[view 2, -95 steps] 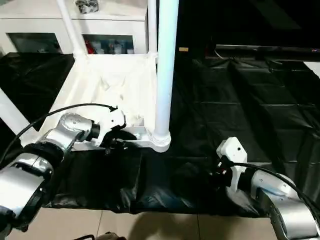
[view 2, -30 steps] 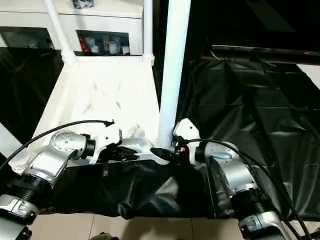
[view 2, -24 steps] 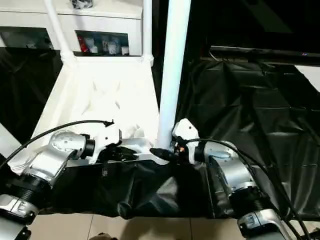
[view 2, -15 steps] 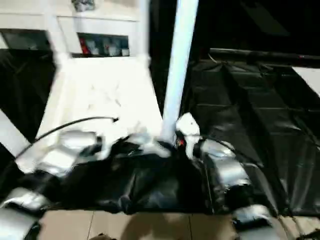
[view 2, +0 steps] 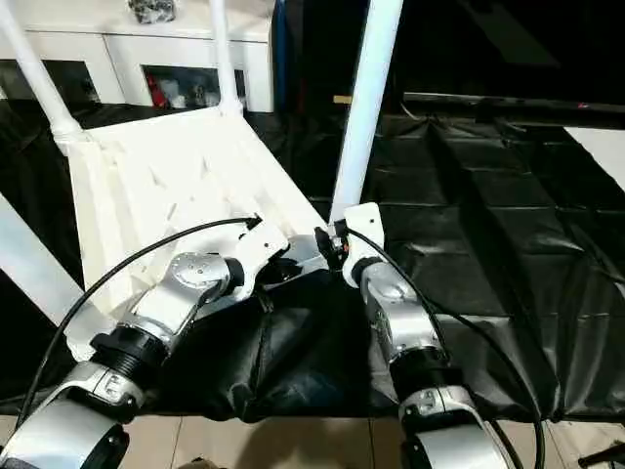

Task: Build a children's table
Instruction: Rotate leg to tighten

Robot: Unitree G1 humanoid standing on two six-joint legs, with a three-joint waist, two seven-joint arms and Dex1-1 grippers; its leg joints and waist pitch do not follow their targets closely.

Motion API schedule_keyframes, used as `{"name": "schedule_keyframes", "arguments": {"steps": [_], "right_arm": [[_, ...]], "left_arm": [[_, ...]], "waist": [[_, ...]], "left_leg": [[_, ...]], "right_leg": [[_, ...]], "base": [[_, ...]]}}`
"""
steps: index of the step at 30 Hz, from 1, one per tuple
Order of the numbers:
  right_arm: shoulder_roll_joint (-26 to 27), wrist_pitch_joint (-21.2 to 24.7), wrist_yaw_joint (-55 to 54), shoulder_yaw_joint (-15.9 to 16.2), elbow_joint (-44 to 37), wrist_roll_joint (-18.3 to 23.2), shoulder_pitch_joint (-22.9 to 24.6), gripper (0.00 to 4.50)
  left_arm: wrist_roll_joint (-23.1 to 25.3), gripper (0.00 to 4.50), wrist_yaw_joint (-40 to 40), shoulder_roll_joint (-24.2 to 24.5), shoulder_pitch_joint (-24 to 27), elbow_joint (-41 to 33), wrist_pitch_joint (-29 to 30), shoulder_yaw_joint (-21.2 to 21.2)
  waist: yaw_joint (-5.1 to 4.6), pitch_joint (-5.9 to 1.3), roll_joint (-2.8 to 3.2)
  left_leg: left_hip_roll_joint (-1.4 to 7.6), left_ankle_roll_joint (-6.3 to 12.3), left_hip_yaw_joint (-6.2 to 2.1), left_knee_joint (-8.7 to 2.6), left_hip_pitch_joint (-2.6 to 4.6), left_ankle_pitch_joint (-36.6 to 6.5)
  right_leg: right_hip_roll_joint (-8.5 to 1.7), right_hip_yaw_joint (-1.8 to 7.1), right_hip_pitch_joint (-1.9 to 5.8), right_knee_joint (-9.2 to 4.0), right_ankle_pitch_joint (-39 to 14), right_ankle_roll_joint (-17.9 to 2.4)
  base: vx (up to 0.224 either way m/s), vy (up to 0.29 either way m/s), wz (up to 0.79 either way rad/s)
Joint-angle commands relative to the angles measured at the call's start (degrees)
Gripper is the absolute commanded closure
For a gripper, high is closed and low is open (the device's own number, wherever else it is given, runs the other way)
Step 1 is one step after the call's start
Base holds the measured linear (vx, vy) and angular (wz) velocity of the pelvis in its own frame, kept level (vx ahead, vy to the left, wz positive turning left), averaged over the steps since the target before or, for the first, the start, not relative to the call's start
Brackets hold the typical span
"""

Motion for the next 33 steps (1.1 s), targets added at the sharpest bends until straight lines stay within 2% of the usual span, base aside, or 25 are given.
{"name": "schedule_keyframes", "arguments": {"steps": [1,5,8,9,10,11,12,15,19,20,23,29,33], "right_arm": [[2.06,0.59,5.17,4.9,0.05,-0.31,1.42,0.97],[-1.22,1.49,11.16,3.07,-2.34,2.03,1.6,0.91],[-6.63,0.42,21.23,4.97,-4.51,2.49,2.78,0.91],[-8.04,-0.04,24.18,5.5,-5.39,2.86,3.26,0.91],[-9.39,-0.78,27.22,6.12,-6.47,3.12,3.88,0.91],[-10.56,-1.23,30.03,6.73,-7.5,3.43,4.44,0.91],[-11.25,-1.5,31.75,7.1,-8.14,3.59,4.8,0.91],[-14.56,-3.14,39.56,9.09,-10.7,4.12,6.39,0.91],[-16.76,-2.7,45.17,10.93,-12.21,4.37,7.03,0.91],[-16.98,-2.31,45.96,11.22,-12.41,4.55,7.01,1.16],[-17.47,-1.58,47.92,11.86,-12.92,4.61,6.93,1.23],[-18.13,-0.36,50.73,12.97,-14.64,4.69,7.49,1.7],[-18.13,0.14,50.81,12.91,-15.48,4.93,8.29,1.8]], "left_arm": [[-2.26,4.5,0.96,-1.6,-0.1,-1.32,-3.98,0.15],[-3.48,4.5,-5.64,0.8,1.42,-3.54,-5.82,-0.58],[-4.88,4.5,-12.21,3.65,2.81,-5.5,-6.7,-1.36],[-5.41,4.5,-14.14,4.41,3.2,-6.03,-6.78,-1.58],[-6.01,4.5,-16.37,5.26,3.67,-6.55,-7.15,-1.92],[-6.41,4.5,-18.17,6.05,4.03,-6.94,-7.2,-2.22],[-6.63,4.5,-19.25,6.55,4.24,-7.16,-7.28,-2.42],[-7.67,4.5,-24.45,9.03,4.9,-7.35,-8.0,-2.92],[-8.83,4.5,-29.39,11.46,5.38,-8.16,-8.13,-3.15],[-9.17,4.5,-30.58,12.0,5.45,-8.45,-7.89,-3.22],[-9.79,4.5,-33.25,13.3,5.62,-9.15,-7.56,-3.5],[-10.57,4.5,-36.09,14.66,5.46,-9.26,-7.57,-3.56],[-10.73,4.5,-35.54,14.56,5.76,-9.63,-7.38,-3.36]], "waist": [[0.17,-2.91,0.07],[0.17,-2.87,-0.07],[0.43,-2.87,-0.16],[0.65,-2.9,-0.03],[0.76,-2.87,-0.21],[1.08,-2.95,0.05],[1.11,-2.87,-0.04],[1.62,-2.81,-0.25],[1.95,-2.71,-0.27],[2.05,-2.69,-0.24],[2.14,-2.68,-0.27],[2.1,-2.77,-0.24],[2.29,-2.81,-0.42]], "left_leg": [[2.94,0.08,-1.49,-5.02,0.81,-17.06],[3.02,0.74,-1.48,-5.07,0.68,-16.74],[3.18,1.52,-1.31,-4.93,0.78,-15.21],[3.15,2.2,-1.17,-4.76,0.68,-14.34],[3.22,2.45,-1.17,-4.78,0.65,-14.0],[3.33,2.85,-1.07,-4.62,0.78,-13.11],[3.42,3.06,-1.02,-4.66,0.78,-12.94],[3.59,3.5,-0.94,-4.71,0.72,-12.36],[3.7,3.03,-0.81,-4.77,0.94,-13.44],[3.72,2.95,-0.75,-4.77,0.95,-13.52],[3.72,2.59,-0.75,-4.83,0.96,-13.54],[3.7,2.71,-0.67,-4.68,0.91,-12.0],[3.7,3.13,-0.62,-4.56,0.92,-11.11]], "right_leg": [[-3.57,1.59,1.84,-4.8,-13.61,-10.61],[-3.67,1.67,1.99,-4.85,-14.47,-10.78],[-3.62,1.67,2.03,-4.74,-12.55,-11.54],[-3.65,1.73,1.98,-4.5,-11.36,-12.01],[-3.67,1.73,2.11,-4.58,-10.98,-12.15],[-3.72,1.74,1.94,-4.37,-9.72,-12.68],[-3.65,1.65,1.94,-4.26,-9.07,-13.34],[-3.67,1.56,2.11,-4.03,-9.06,-13.39],[-3.69,1.57,1.85,-4.1,-10.95,-13.44],[-3.71,1.58,1.8,-4.11,-11.22,-13.53],[-3.77,1.61,1.81,-4.08,-11.72,-13.43],[-3.73,1.56,1.87,-3.78,-9.12,-14.13],[-3.79,1.56,1.96,-3.64,-8.14,-14.37]], "base": [[0.0,0.0,0.0],[0.0,0.0,0.0],[0.0,0.0,0.0],[0.0,0.0,0.0],[0.0,0.0,0.0],[0.0,0.0,0.0],[0.0,0.0,0.0],[0.0,0.0,0.0],[0.0,0.0,0.0],[0.0,0.0,0.0],[0.0,0.0,0.0],[0.0,0.0,0.0],[0.0,0.0,0.0]]}}
